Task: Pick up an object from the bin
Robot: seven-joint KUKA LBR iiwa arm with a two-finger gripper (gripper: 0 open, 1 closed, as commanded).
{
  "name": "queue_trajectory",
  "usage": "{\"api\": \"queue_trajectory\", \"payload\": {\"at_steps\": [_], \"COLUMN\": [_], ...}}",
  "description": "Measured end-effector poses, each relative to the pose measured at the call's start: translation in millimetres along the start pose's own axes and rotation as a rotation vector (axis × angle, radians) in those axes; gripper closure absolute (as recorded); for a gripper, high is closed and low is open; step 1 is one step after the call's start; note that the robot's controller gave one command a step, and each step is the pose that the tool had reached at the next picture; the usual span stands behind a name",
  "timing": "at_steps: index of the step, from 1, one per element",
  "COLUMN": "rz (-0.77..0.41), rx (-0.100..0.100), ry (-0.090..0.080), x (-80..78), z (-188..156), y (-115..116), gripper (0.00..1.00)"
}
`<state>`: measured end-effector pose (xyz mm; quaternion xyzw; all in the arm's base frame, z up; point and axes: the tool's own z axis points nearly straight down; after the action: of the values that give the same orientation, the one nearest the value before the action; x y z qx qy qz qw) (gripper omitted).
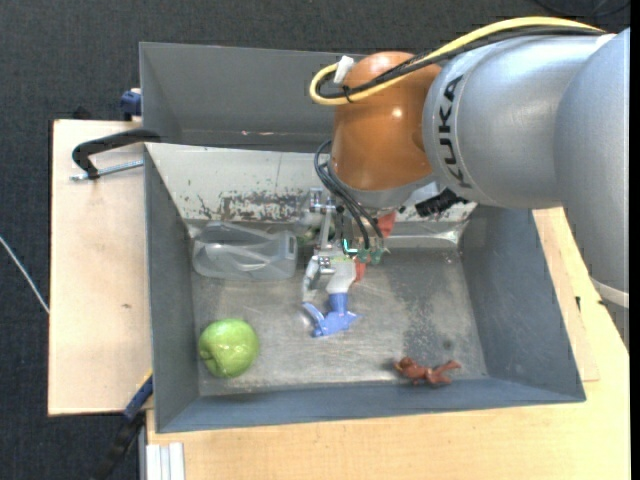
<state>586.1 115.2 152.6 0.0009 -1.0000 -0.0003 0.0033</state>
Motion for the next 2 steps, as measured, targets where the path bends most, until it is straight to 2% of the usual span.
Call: {"api": "queue_trajectory", "payload": {"at_steps": [1,2], "rz": [0.002,-0.135], "rx": [-0.001,-0.002], "ry": [-0.008,-0.019], "x": [-2.0,25.2], "z": [-4,20], "y": [0,-15], "gripper": [0.00,0.00]}}
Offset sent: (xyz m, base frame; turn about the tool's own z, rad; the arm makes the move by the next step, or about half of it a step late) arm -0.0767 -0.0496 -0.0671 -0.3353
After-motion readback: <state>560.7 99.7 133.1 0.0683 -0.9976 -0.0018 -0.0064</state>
